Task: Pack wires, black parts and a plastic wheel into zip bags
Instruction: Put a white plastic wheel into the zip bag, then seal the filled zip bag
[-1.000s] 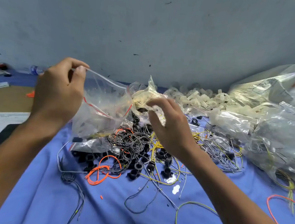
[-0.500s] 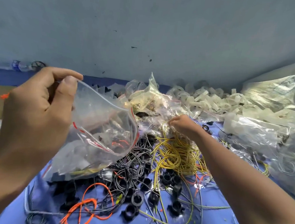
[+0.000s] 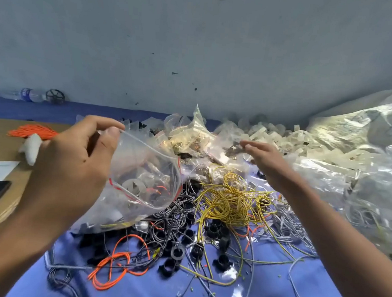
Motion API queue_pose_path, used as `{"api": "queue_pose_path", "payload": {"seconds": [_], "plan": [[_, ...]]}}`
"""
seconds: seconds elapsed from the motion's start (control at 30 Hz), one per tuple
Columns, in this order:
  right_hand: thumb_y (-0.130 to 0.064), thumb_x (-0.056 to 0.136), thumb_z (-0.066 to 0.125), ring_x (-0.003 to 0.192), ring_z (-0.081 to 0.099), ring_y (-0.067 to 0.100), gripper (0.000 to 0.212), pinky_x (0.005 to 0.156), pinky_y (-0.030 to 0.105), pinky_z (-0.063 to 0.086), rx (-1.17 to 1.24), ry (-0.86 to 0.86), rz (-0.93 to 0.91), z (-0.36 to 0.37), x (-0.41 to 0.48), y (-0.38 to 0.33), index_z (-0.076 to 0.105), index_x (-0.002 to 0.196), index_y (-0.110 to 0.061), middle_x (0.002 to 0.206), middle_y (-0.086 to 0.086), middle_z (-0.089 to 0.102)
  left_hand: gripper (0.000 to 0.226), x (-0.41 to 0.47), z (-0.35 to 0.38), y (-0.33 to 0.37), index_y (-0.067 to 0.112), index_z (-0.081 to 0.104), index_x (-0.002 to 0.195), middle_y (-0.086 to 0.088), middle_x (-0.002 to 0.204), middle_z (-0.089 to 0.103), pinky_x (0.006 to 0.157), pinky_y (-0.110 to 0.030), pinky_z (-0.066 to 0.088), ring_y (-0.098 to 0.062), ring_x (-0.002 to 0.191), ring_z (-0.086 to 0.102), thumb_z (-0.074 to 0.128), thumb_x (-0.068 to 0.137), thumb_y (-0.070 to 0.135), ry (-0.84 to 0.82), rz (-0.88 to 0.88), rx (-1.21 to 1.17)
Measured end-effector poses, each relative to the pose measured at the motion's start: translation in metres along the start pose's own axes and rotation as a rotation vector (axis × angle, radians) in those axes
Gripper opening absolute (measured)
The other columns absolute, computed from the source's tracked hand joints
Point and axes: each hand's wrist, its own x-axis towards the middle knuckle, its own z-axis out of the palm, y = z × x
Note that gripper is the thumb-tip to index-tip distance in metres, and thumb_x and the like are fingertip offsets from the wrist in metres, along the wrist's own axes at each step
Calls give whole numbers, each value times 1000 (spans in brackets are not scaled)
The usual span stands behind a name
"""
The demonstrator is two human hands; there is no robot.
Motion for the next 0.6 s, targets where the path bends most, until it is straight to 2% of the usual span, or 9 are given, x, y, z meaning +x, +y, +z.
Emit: {"api": "queue_pose_path", "payload": {"seconds": [0.07, 0.13, 0.23, 0.27, 0.37, 0.43, 0.5, 0.6], "plan": [[-12, 100, 49, 117, 56, 19, 29, 90, 34, 43, 67, 13, -18, -13, -16, -16, 64, 125, -12, 124, 2, 66, 25, -7, -4, 9, 31, 64, 103, 2, 61, 55, 48, -27, 36, -14, 53, 49, 45, 97, 47, -43, -10, 30], [-11, 100, 48, 110, 59, 17, 28, 89, 36, 43, 130, -2, -48, -26, -35, -33, 65, 123, -12, 123, 3, 67, 23, -15, -7, 18, 28, 65, 101, -1, 51, 51, 54, -30, 32, -12, 53, 49, 48, 99, 43, -73, -18, 88], [-10, 100, 47, 107, 61, 18, 28, 90, 36, 44, 230, -54, -109, -42, -75, -58, 66, 121, -10, 121, 6, 69, 16, -28, -14, 30, 27, 66, 102, 4, 49, 54, 57, -27, 24, 13, 66, 49, 51, 100, 33, -106, -33, 192], [-11, 100, 47, 107, 61, 19, 29, 90, 36, 44, 259, -72, -132, -46, -90, -65, 66, 122, -7, 122, 7, 68, 16, -31, -17, 33, 28, 67, 103, 5, 49, 54, 56, -28, 24, 14, 68, 49, 53, 99, 34, -134, -47, 203], [-12, 98, 48, 109, 60, 22, 31, 88, 35, 44, 366, -134, -201, -52, -137, -80, 64, 124, -5, 127, 11, 66, 17, -39, -23, 38, 30, 66, 95, 10, 53, 53, 55, -24, 33, -8, 64, 56, 53, 98, 40, -239, -63, 233], [-16, 94, 50, 110, 61, 22, 33, 84, 30, 50, 453, -191, -239, -54, -165, -88, 66, 122, -7, 126, 10, 66, 24, -42, -23, 38, 26, 67, 92, 13, 59, 52, 54, -26, 35, -21, 66, 54, 49, 100, 41, -274, -58, 259], [-18, 92, 51, 109, 63, 22, 36, 78, 27, 52, 534, -257, -263, -52, -188, -94, 67, 121, -7, 127, 11, 66, 30, -46, -23, 38, 24, 67, 95, 9, 67, 60, 59, -32, 42, -23, 73, 55, 45, 101, 43, -304, -91, 270], [-17, 93, 49, 108, 63, 22, 36, 74, 26, 51, 609, -337, -262, -44, -213, -99, 67, 122, -7, 128, 10, 65, 34, -49, -21, 38, 19, 67, 96, -4, 83, 70, 76, -39, 48, -24, 83, 52, 42, 102, 41, -319, -144, 254]]}}
